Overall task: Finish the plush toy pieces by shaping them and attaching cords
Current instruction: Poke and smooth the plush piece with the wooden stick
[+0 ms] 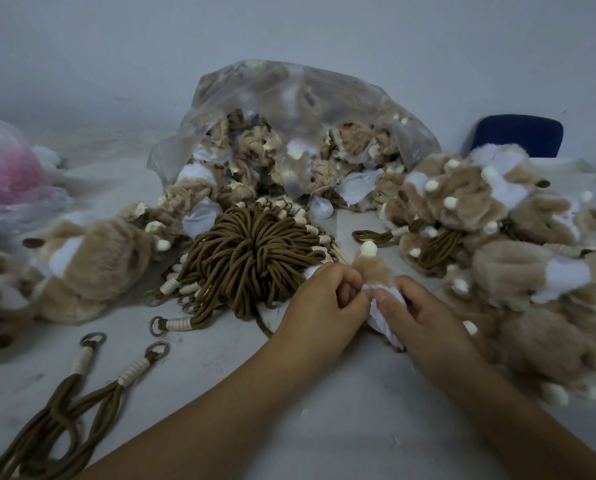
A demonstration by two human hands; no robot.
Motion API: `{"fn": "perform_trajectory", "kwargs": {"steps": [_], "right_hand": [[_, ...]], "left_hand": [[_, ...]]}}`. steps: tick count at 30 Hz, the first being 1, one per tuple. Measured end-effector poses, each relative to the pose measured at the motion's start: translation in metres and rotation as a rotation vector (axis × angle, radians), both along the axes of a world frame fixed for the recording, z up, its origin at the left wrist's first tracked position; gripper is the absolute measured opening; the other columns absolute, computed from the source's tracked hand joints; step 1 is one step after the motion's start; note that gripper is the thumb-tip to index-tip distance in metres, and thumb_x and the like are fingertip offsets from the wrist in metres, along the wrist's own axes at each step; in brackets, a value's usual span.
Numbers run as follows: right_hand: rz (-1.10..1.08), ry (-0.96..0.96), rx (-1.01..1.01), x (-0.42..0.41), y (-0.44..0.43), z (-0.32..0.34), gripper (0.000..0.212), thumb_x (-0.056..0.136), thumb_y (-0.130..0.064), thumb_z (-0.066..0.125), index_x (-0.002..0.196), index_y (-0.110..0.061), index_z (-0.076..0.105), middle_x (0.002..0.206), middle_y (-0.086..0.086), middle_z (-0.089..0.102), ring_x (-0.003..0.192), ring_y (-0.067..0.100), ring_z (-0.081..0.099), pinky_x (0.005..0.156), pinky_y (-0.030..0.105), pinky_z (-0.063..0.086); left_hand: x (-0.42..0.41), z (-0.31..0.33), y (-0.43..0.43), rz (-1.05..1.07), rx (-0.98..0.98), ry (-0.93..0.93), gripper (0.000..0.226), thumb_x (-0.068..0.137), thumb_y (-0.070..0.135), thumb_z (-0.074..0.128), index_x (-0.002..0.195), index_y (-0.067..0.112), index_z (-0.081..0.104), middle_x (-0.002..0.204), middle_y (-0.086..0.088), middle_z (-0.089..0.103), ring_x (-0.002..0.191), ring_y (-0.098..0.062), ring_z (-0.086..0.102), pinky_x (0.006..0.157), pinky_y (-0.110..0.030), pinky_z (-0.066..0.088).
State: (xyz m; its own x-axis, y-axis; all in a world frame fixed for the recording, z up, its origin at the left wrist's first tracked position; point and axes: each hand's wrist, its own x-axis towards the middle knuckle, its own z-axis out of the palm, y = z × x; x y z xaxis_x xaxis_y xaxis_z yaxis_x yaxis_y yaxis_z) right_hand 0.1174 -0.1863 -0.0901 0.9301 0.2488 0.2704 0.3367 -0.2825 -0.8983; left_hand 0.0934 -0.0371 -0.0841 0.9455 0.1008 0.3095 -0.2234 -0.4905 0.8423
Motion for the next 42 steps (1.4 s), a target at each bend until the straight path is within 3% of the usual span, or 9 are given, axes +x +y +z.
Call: {"fn": "perform_trajectory", "kwargs": {"steps": [5,9,14,18,24,30,36,39,42], "right_hand": [[-0.101,-0.029,0.004,0.004,-0.003,-0.001,0.031,0.094,-0.023,0.054,0.066,-0.013,0.046,0.045,-0.010,0.043,0.043,0.001,0.039,0.042,0.012,0.033],[-0.074,-0.044,-0.033,0.004,-0.003,-0.003,0.033,0.092,-0.030,0.053,0.059,-0.028,0.047,0.044,-0.015,0.044,0.043,-0.003,0.041,0.042,0.009,0.034],[-0.047,0.003,-0.053,0.004,-0.004,-0.003,0.035,0.083,-0.047,0.053,0.078,-0.012,0.055,0.057,-0.007,0.054,0.052,0.004,0.051,0.048,0.017,0.042],[-0.031,0.017,-0.020,0.004,-0.003,-0.003,0.033,0.085,-0.043,0.055,0.078,-0.011,0.055,0.058,-0.009,0.053,0.055,0.003,0.050,0.050,0.017,0.041],[-0.005,-0.016,-0.053,0.004,-0.004,-0.005,0.030,0.093,-0.030,0.055,0.080,-0.004,0.049,0.063,-0.004,0.051,0.059,0.007,0.049,0.055,0.028,0.043],[-0.086,-0.006,-0.015,0.007,-0.001,-0.004,0.021,0.091,-0.027,0.056,0.073,-0.016,0.051,0.057,-0.013,0.056,0.052,-0.005,0.050,0.048,0.008,0.039],[-0.175,0.075,-0.058,0.010,-0.003,-0.004,0.019,0.081,-0.039,0.053,0.084,-0.020,0.054,0.074,0.000,0.063,0.058,0.000,0.052,0.058,0.028,0.045],[-0.164,0.110,-0.007,0.013,-0.005,-0.003,0.004,0.081,-0.028,0.056,0.081,-0.025,0.056,0.063,-0.010,0.060,0.054,-0.004,0.050,0.051,0.018,0.042],[-0.153,0.154,0.041,0.012,-0.005,0.000,0.007,0.084,-0.023,0.056,0.077,-0.024,0.056,0.059,-0.013,0.057,0.052,-0.004,0.049,0.055,0.026,0.041]], "left_hand": [[0.000,-0.001,0.003,-0.041,-0.053,-0.018,0.012,0.096,0.023,0.059,0.089,0.022,0.068,0.085,0.015,0.060,0.078,0.001,0.054,0.069,-0.013,0.043],[0.002,-0.003,0.003,-0.001,0.051,-0.020,0.006,0.095,0.026,0.063,0.091,0.023,0.066,0.090,0.011,0.056,0.076,0.000,0.049,0.067,-0.014,0.040],[0.002,0.000,0.005,-0.062,0.000,0.031,0.017,0.096,0.033,0.061,0.105,0.023,0.072,0.090,0.014,0.052,0.082,0.005,0.051,0.070,-0.008,0.039],[0.002,0.001,0.005,-0.113,-0.083,0.071,0.014,0.095,0.031,0.063,0.099,0.020,0.072,0.092,0.008,0.055,0.085,-0.006,0.054,0.077,-0.024,0.047],[0.005,-0.002,0.003,-0.057,-0.051,0.077,0.017,0.094,0.025,0.064,0.078,0.031,0.060,0.084,0.012,0.051,0.068,0.004,0.046,0.065,-0.011,0.040],[0.001,0.000,0.001,-0.065,-0.067,-0.014,0.020,0.093,0.023,0.063,0.075,0.029,0.057,0.082,0.014,0.047,0.069,0.004,0.046,0.066,-0.010,0.040],[-0.004,0.001,-0.002,-0.170,0.091,-0.156,0.014,0.093,0.017,0.062,0.083,0.026,0.058,0.083,0.015,0.046,0.075,0.000,0.048,0.065,-0.011,0.038],[-0.006,-0.001,-0.003,-0.215,0.206,-0.225,0.005,0.093,0.019,0.060,0.089,0.020,0.059,0.086,0.019,0.043,0.075,0.001,0.046,0.064,-0.016,0.039],[-0.005,-0.003,-0.003,-0.224,0.239,-0.243,0.004,0.094,0.018,0.060,0.091,0.017,0.058,0.087,0.021,0.041,0.075,0.003,0.045,0.063,-0.017,0.039]]}}
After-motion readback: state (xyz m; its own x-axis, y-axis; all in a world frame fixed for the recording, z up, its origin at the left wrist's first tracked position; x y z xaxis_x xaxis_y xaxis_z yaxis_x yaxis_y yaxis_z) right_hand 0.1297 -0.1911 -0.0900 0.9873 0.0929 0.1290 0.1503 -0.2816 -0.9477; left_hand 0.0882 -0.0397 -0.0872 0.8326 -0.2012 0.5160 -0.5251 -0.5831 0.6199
